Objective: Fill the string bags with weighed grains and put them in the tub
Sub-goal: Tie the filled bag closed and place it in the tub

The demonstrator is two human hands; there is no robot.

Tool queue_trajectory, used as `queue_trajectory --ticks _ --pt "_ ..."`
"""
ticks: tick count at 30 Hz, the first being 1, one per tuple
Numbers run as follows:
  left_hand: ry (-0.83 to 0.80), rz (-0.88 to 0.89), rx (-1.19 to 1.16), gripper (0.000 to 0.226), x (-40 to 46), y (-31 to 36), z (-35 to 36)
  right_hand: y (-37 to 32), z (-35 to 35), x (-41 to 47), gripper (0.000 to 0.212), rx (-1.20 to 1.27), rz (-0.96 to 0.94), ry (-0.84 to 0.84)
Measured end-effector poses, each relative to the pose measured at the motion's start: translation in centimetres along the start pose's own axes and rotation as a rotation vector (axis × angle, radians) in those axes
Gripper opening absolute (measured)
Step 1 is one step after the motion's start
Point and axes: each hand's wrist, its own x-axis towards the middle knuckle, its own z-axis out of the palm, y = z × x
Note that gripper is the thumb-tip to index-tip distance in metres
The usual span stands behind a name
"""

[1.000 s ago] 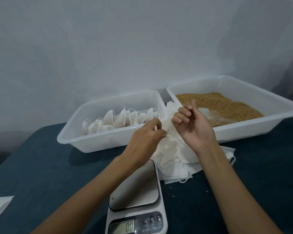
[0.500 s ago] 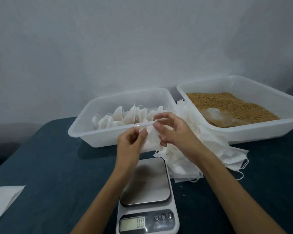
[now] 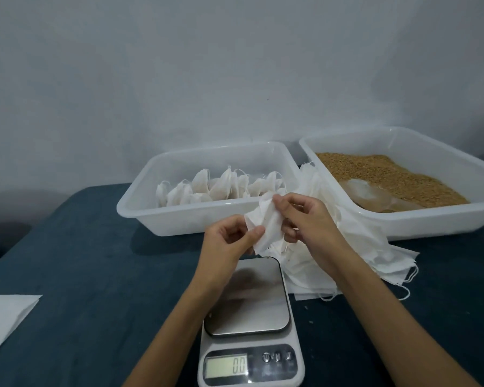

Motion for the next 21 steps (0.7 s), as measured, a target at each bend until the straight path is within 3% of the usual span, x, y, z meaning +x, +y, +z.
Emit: queue_trajectory --ticks 2,5,9,12,14,18,21 --pt "-0.004 -0.011 0.019 0.021 0.0 0.1 0.0 0.2 0.1 0.0 0.019 -0.029 -0.014 0.013" --pt "0.015 -0.019 -0.008 0.027 -0.1 0.2 0.1 0.6 0.1 0.1 0.015 -0.063 -0.031 -0.019" --pt "0.174 -0.009 -0.011 0.015 0.3 0.0 -0.4 1.0 0.3 0.2 0.015 -0.098 -0.028 -0.037" --pt "0.22 0.031 0.023 0.018 0.4 -0.2 -0.6 1.3 0.5 0.2 0.009 -0.264 -0.089 0.099" --pt "0.248 0.103 0.127 0.021 0.5 -0.3 -0.6 1.3 0.6 0.2 0.017 -0.293 -0.135 0.144" --pt "0.266 0.218 0.288 0.025 0.2 -0.3 -0.5 1.0 1.4 -0.2 0.043 -0.127 -0.05 -0.042" --pt "0.235 0.32 0.471 0.026 -0.1 -0.3 -0.3 1.1 1.9 -0.5 0.036 -0.181 -0.039 -0.08"
